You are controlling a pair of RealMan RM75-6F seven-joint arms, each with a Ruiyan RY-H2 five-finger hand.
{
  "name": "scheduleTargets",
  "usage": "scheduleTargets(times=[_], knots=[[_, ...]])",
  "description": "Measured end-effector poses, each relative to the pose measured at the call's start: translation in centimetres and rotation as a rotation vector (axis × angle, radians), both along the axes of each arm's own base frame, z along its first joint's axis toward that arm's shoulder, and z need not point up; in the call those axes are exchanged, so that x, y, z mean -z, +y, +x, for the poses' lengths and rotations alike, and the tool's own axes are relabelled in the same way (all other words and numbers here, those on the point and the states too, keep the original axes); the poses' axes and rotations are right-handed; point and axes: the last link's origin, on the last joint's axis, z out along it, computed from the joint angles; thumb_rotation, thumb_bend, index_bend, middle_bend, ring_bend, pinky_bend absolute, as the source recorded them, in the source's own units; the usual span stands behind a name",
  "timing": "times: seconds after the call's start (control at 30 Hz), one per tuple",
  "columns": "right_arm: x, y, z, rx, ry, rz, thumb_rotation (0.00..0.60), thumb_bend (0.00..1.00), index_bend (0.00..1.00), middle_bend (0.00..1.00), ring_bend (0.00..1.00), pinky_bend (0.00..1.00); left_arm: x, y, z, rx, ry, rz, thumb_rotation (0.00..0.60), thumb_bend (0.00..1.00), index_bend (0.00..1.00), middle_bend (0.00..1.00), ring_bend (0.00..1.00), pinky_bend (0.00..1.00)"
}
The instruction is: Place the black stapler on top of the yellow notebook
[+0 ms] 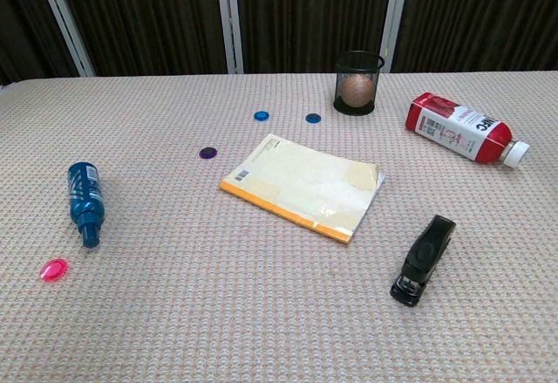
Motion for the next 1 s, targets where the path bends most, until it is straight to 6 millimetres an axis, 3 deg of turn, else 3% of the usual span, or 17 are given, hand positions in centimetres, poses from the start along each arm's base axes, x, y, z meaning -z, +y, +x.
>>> scheduleTargets(times=[0.5,0.77,1.0], knots=[[1.2,0.5,0.5,-0.037,0.002,0.074,0.600,0.12,0.00,0.00,0.00,0.00,0.1,-0.6,0.4,0.006,0.006,0.003,0.600,0.30,0.02,0.00,0.00,0.16],[5.0,-0.1,1.8,-0.118,0.021,0.255,0.600,0.12,0.07,0.01,0.00,0.00,-0.1,-0.9,0.2,-0.004,0.004,0.015,0.600,0.30,0.02,0.00,0.00,0.16],[7.9,-1.2,3.4,-0.207,0.022,0.361,0.600,0.12,0.14,0.12,0.03,0.13,-0.3,-0.8,-0.1,-0.020,-0.001,0.021,0.600,0.30,0.02,0.00,0.00,0.16]])
